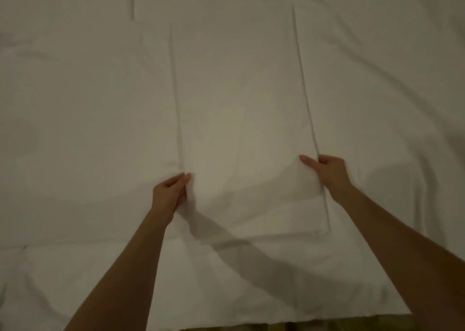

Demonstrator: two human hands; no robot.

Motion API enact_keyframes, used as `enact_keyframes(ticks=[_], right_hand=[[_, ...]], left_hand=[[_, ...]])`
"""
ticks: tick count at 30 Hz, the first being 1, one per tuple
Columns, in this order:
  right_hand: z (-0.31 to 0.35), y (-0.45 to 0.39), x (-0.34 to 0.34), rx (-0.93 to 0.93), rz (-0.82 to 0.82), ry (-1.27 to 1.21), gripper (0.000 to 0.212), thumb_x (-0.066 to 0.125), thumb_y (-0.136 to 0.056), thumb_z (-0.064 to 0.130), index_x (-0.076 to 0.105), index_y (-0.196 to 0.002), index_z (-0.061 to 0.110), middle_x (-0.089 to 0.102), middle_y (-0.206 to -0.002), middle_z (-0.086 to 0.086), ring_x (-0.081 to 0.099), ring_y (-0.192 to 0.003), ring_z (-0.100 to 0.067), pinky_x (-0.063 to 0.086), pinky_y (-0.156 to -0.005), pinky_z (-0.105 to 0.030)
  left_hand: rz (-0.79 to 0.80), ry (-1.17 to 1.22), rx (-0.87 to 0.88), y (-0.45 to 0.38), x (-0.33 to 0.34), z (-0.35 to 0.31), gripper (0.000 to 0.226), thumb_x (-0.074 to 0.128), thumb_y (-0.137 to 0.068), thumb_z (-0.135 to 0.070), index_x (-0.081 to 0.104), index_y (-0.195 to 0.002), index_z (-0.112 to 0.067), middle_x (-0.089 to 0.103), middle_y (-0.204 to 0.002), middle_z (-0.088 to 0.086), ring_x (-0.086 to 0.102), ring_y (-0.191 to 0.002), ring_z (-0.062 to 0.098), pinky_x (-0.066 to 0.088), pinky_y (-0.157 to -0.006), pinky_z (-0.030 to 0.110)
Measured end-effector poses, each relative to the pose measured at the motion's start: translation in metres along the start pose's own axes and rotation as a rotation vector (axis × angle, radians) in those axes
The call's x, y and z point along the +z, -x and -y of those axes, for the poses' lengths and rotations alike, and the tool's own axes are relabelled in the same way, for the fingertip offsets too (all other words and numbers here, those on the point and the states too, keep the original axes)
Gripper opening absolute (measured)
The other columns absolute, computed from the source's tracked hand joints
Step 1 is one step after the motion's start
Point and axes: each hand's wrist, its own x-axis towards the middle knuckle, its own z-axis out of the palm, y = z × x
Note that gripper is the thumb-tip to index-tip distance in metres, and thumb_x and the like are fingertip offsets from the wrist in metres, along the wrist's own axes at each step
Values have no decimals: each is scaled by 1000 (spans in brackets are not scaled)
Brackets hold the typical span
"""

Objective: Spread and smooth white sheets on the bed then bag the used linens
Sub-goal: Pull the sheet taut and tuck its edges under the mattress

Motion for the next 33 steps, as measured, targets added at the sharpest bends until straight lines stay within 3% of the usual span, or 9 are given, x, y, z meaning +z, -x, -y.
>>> enact_keyframes(ticks=[6, 10, 15, 18, 20, 25, 28, 30, 33], right_hand=[[59, -51, 25, 13, 20, -17, 23, 78, -79, 27, 69, -91, 9, 67, -76, 0, 63, -49, -1, 49, -45, -14], [95, -88, 37, -25, 1, -1, 24, 79, -78, 29, 70, -86, 8, 68, -76, -1, 63, -49, -1, 51, -47, -15], [153, -137, 54, -92, -1, -35, 25, 78, -79, 29, 70, -93, 9, 68, -79, 1, 66, -65, -10, 57, -58, -20], [191, -172, 64, -116, -13, -61, 28, 79, -79, 28, 69, -95, 8, 67, -79, -1, 63, -52, -2, 56, -56, -19], [216, -194, 71, -123, -21, -58, 32, 80, -77, 28, 69, -96, 4, 67, -79, -4, 61, -48, 0, 56, -58, -22], [241, -224, 75, -194, 0, -73, 35, 77, -80, 24, 69, -105, 1, 69, -96, -10, 67, -78, -17, 57, -79, -32], [232, -228, 74, -149, 42, -110, 30, 78, -79, 27, 71, -100, 6, 70, -87, -3, 67, -71, -12, 58, -74, -31], [230, -226, 70, -102, 100, -110, 26, 79, -77, 28, 70, -94, 10, 71, -86, -1, 69, -71, -11, 59, -72, -30], [221, -210, 57, -6, 191, -121, 39, 84, -60, 35, 70, -88, 11, 74, -80, 0, 71, -71, -12, 59, -68, -28]], left_hand=[[21, -139, 111, -51, 40, -67, 14, 75, -82, -16, 71, -88, -4, 68, -75, 8, 64, -68, 24, 55, -71, 35], [8, -240, 176, -84, 67, -115, 17, 77, -82, -22, 66, -74, -10, 68, -75, 6, 65, -67, 21, 55, -66, 31], [1, -167, 232, -126, 100, -180, 20, 76, -82, -20, 67, -86, -2, 68, -70, 3, 65, -58, 17, 53, -55, 27], [6, -178, 261, -149, 117, -215, 23, 75, -84, -19, 65, -94, -1, 65, -77, 6, 63, -65, 20, 53, -64, 32], [2, -171, 263, -162, 125, -235, 18, 73, -85, -19, 65, -86, -3, 64, -76, 6, 62, -62, 18, 53, -66, 34], [17, -103, 238, -183, 131, -254, 18, 69, -89, -19, 61, -76, -10, 63, -63, 2, 59, -52, 14, 54, -53, 27], [20, -72, 215, -187, 129, -246, 18, 71, -87, -23, 62, -77, -11, 62, -49, -7, 58, -43, 8, 49, -46, 21], [41, -88, 197, -182, 123, -240, 16, 73, -86, -23, 65, -79, -11, 64, -53, -7, 59, -46, 8, 49, -48, 21], [120, -154, 124, -164, 101, -219, 14, 75, -83, -24, 70, -84, -11, 68, -68, 0, 60, -58, 15, 50, -58, 28]])
